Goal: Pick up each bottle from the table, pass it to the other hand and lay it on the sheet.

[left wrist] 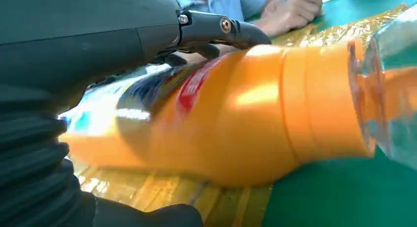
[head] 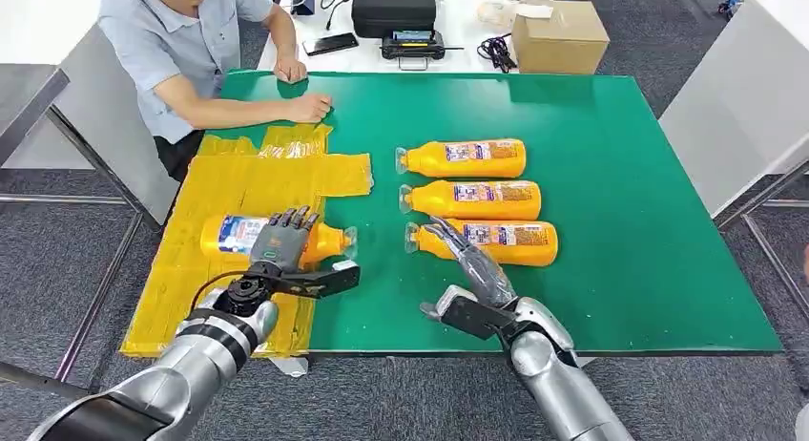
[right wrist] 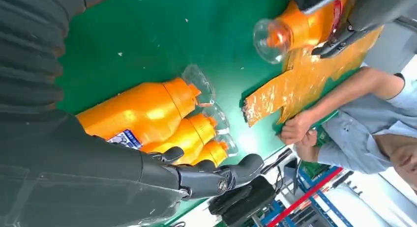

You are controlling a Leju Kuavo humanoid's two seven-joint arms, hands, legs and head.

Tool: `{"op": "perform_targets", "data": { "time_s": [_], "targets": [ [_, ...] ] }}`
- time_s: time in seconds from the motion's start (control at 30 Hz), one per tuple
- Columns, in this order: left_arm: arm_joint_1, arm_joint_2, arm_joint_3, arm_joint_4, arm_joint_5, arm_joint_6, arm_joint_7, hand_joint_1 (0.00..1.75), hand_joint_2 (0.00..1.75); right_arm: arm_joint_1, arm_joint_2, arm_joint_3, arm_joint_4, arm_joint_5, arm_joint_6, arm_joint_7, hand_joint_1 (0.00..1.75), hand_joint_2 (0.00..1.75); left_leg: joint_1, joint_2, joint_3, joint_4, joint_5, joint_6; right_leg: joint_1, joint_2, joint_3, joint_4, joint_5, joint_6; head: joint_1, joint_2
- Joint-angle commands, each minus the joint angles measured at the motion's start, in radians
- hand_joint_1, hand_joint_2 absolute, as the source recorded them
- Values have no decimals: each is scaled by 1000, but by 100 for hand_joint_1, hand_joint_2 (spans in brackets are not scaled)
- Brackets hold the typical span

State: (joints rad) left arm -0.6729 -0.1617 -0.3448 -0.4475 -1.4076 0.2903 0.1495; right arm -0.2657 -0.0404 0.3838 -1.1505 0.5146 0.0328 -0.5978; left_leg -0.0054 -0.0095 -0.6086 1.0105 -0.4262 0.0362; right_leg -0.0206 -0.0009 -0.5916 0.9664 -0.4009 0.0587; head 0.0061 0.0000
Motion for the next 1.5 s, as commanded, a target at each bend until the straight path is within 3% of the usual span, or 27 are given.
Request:
{"op": "perform_targets", "data": {
  "time_s": [0.03, 0.23, 0.33, 0.4, 0.5, 0.57, 0.67, 1.0, 1.07, 1.1, 1.17, 1.2, 1.27, 1.5],
  "targets": [
    [7, 0, 38, 76, 15, -26, -12, 0, 175, -22, 2, -8, 42, 2, 8, -1, 0, 175, 1, 2, 4, -1, -1, -2, 1, 2, 3, -1, 0, -2, 0, 0],
    [15, -13, 17, 59, 23, -9, -14, 0, 175, -21, 2, -15, 44, 3, 8, -2, 0, 175, 1, 2, 5, -1, -1, -2, 1, 1, 4, -1, -1, -2, 0, 0],
    [76, -27, 19, -54, 47, 197, -51, 0, 175, 22, -8, -12, -25, 182, -211, 23, 0, 175, 0, 1, 5, -1, -1, -1, 1, 1, 5, -1, -1, -2, 0, 0],
    [166, -50, 36, -196, 147, 257, -154, 0, 175, 78, -33, -3, -116, 344, -370, 100, 0, 175, 0, 0, 5, -1, -2, -2, 1, 0, 5, -1, -2, -2, 0, 0],
    [204, -48, 12, -264, 148, 234, -138, 0, 175, 98, -47, 0, -151, 346, -373, 106, 0, 175, 0, -1, 4, 0, -3, -2, 1, -1, 4, -1, -3, -2, 0, 0],
    [264, -55, 9, -354, 224, 319, -219, 0, 175, 116, -45, -19, -163, 410, -461, 150, 0, 175, 0, 1, 1, 0, -2, -1, 0, 0, 1, 0, -2, -1, 0, 0],
    [353, -57, -30, -481, 247, 375, -240, 0, 175, 146, -52, -40, -192, 383, -462, 152, 0, 175, -1, 1, -1, 0, -2, -1, 0, 0, -1, -1, -1, -1, 0, 0],
    [396, -69, 18, -565, 192, 408, -272, 0, 175, 136, -47, -25, -155, 348, -425, 125, 0, 175, 1, 2, 1, 0, -3, -3, 1, 1, 0, -1, -2, -3, 0, 0],
    [424, -92, 49, -616, 224, 408, -331, 0, 175, 137, -56, -21, -144, 446, -487, 172, 0, 175, 1, 2, 1, 1, -3, -2, 1, 1, 0, -1, -2, -2, 0, 0],
    [453, -116, 63, -666, 302, 408, -394, 0, 175, 138, -76, -18, -133, 611, -552, 268, 0, 175, 0, 2, -1, 0, -2, -2, 1, 1, -2, -1, -1, -2, 0, 0],
    [489, -131, 52, -708, 421, 408, -461, 0, 175, 145, -92, -19, -126, 655, -557, 315, 0, 175, 1, 1, -1, 0, -3, -2, 1, 1, -1, -1, -1, -1, 0, 0],
    [511, -117, -3, -736, 630, 354, -497, 0, 175, 150, -120, -21, -123, 733, -565, 390, 0, 175, 1, 2, 1, 1, -4, -2, 1, 1, 1, -1, -3, -2, 0, 0],
    [563, -113, -57, -806, 831, 321, -542, 0, 175, 155, -162, -40, -103, 739, -537, 430, 0, 175, 1, 0, 3, 0, -4, -2, 1, -1, 3, -2, -3, -2, 0, 0],
    [579, -62, -174, -805, 1131, 265, -595, 0, 175, 121, -222, -76, -19, 693, -488, 409, 0, 175, 0, 1, 0, 0, -4, -1, 0, 0, 0, -2, -2, -2, 0, 0]
  ]
}}
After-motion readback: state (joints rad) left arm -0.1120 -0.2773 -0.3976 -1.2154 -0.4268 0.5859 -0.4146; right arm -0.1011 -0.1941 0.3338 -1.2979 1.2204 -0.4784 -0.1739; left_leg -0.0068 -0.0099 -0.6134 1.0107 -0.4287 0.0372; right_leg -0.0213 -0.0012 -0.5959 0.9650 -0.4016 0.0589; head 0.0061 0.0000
